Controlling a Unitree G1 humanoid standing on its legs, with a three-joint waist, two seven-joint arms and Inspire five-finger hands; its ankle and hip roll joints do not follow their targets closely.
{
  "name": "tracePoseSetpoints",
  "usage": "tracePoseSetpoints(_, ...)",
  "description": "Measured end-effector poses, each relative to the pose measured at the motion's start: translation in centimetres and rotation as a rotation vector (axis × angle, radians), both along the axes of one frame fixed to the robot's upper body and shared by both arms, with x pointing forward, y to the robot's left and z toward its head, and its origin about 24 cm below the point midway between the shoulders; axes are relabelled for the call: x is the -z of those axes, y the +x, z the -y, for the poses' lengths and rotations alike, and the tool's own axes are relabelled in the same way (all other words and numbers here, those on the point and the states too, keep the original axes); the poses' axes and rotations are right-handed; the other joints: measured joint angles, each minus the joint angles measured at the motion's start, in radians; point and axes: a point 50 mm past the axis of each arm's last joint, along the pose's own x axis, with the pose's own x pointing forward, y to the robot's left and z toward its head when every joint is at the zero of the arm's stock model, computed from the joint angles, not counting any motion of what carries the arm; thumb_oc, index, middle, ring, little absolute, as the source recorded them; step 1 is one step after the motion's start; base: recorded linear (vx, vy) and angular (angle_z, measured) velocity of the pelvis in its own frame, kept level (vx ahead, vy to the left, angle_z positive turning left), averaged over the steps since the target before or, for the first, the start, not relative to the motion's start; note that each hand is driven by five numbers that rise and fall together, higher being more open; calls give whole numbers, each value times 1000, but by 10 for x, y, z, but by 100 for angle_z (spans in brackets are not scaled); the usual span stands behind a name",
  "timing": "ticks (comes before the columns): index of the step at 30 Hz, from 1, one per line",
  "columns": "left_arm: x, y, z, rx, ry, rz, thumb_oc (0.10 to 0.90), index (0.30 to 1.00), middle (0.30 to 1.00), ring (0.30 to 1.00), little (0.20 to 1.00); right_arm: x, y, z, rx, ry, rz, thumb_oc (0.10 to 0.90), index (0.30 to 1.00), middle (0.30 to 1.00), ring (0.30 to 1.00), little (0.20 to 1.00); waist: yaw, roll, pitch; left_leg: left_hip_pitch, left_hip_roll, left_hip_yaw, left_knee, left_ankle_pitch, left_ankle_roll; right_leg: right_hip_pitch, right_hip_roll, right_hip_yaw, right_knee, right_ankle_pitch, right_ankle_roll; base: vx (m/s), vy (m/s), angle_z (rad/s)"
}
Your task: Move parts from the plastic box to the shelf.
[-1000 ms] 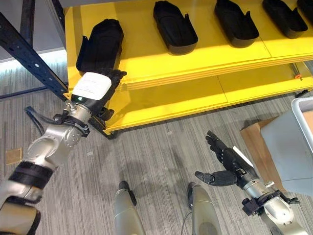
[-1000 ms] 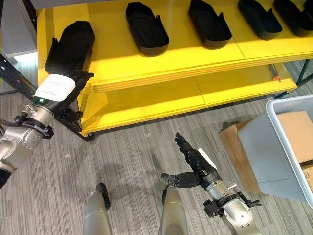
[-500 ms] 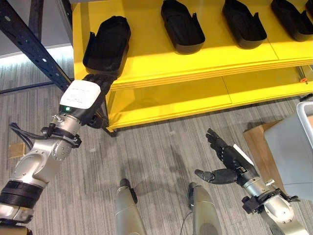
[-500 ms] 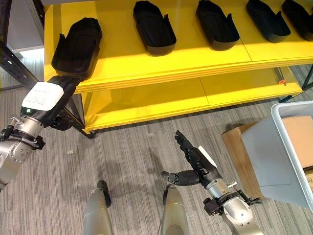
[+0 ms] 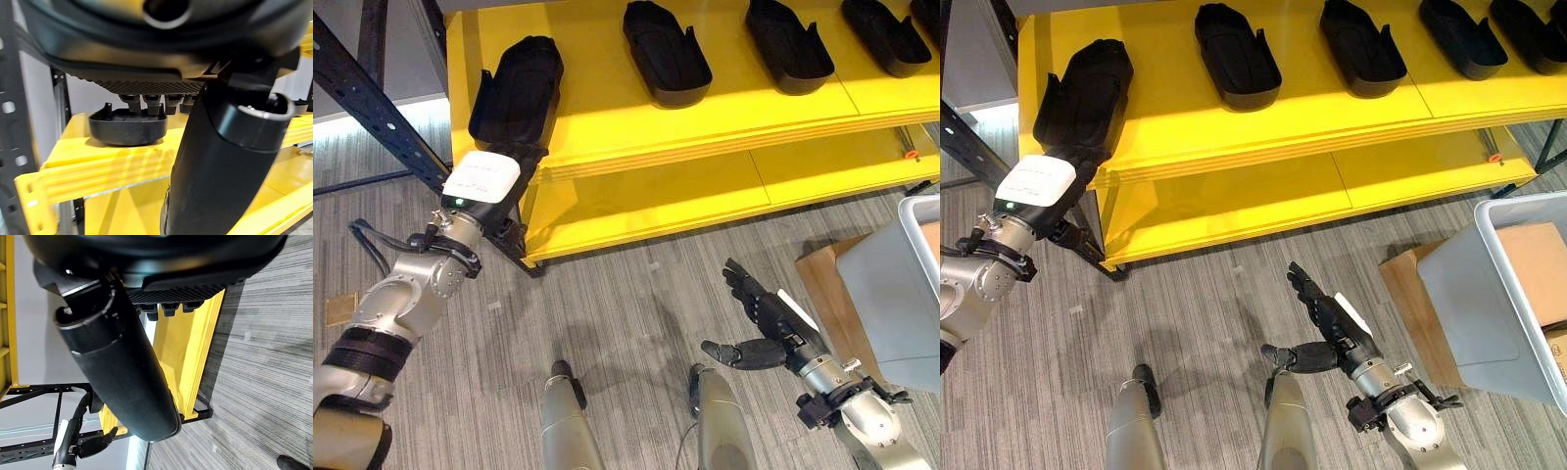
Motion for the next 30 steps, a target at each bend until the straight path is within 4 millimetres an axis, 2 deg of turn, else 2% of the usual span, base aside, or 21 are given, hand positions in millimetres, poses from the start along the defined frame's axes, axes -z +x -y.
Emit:
tracePoseSetpoints(15, 16, 5, -14, -74, -33, -88, 900, 1000, 1000, 1000, 1000, 1, -2, 0, -3, 0, -8, 900, 1000, 1000, 1000, 1000, 2, 0, 0, 0, 0, 9, 0, 0, 0, -11, 0, 11, 5, 0, 0, 1, 1, -1)
tracePoseSetpoints(30, 23, 6, -23, -116, -44, -129, 900, 1000, 1000, 1000, 1000, 1, -2, 0, -11, -1, -9, 900, 1000, 1000, 1000, 1000, 0, 0, 0, 0, 0, 9, 2, 0, 0, -11, 1, 11, 5, 0, 0, 0, 0, 0)
